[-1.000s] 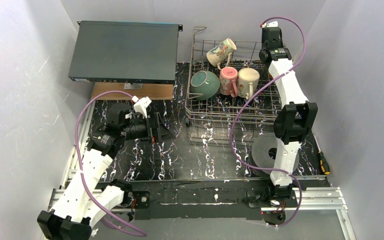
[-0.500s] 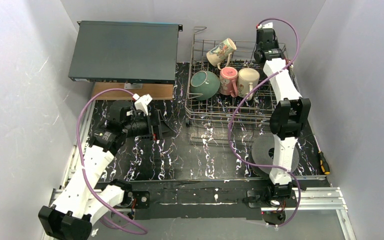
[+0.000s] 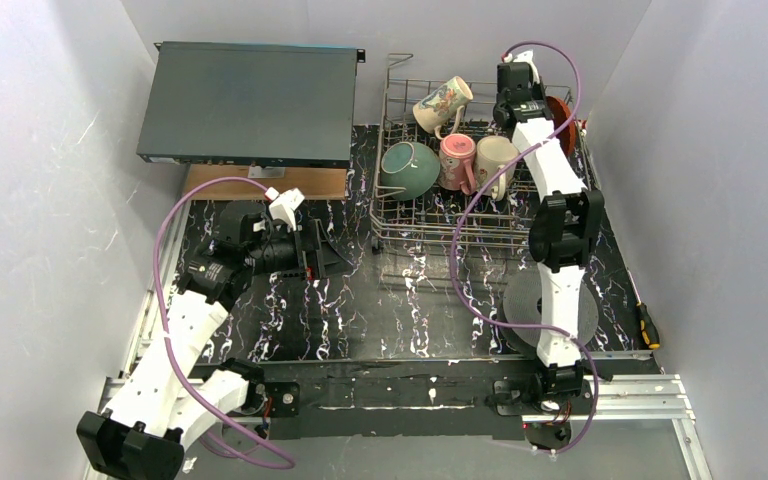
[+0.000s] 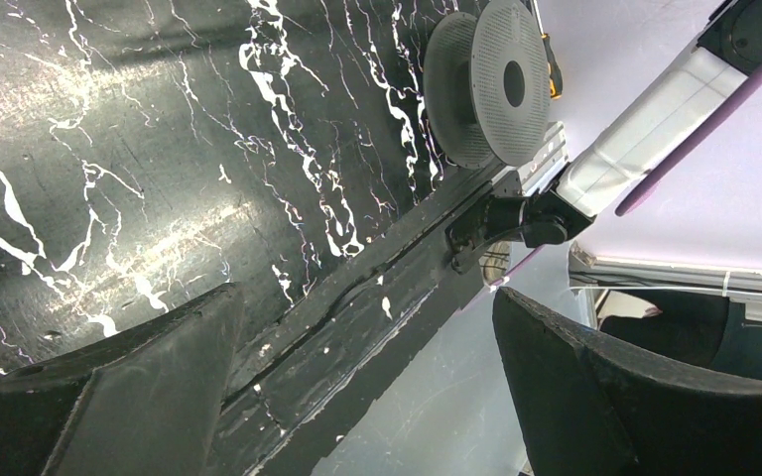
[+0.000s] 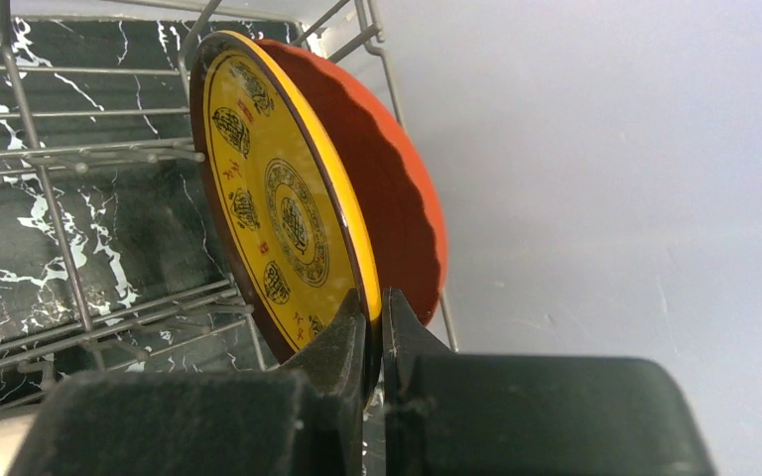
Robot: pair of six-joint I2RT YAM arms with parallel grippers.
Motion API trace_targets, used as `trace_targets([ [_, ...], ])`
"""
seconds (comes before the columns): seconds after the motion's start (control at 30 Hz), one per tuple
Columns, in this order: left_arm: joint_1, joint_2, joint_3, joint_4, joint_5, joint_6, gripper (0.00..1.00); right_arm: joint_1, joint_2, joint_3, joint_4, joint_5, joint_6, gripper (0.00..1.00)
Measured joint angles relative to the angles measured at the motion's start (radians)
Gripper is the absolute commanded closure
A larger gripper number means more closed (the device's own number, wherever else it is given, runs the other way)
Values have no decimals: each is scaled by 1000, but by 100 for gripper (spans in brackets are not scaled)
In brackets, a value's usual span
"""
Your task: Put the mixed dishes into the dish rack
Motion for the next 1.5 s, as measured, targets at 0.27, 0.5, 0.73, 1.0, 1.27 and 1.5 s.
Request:
trace_targets([
  [0.27, 0, -13, 0, -1, -2, 0, 4, 5, 40, 15, -8, 27, 15, 99],
  [0.5, 0, -19, 0, -1, -3, 0, 3, 13, 40, 39, -59, 27, 56, 40],
  [0.73, 0, -25, 0, -1, -8, -8, 3, 17, 23, 43, -186, -44, 135, 28],
  [1.0, 0, -56, 23, -11, -44, -42, 2, 28, -319, -180, -320, -212, 319, 23],
  [1.27, 0, -144, 101, -2, -127, -63, 2, 37, -895, -620, -251, -564, 456, 2],
  [1.5, 0, -227, 138, 12, -242, -60, 2, 37, -1255, -937, -155, -875, 499, 2],
])
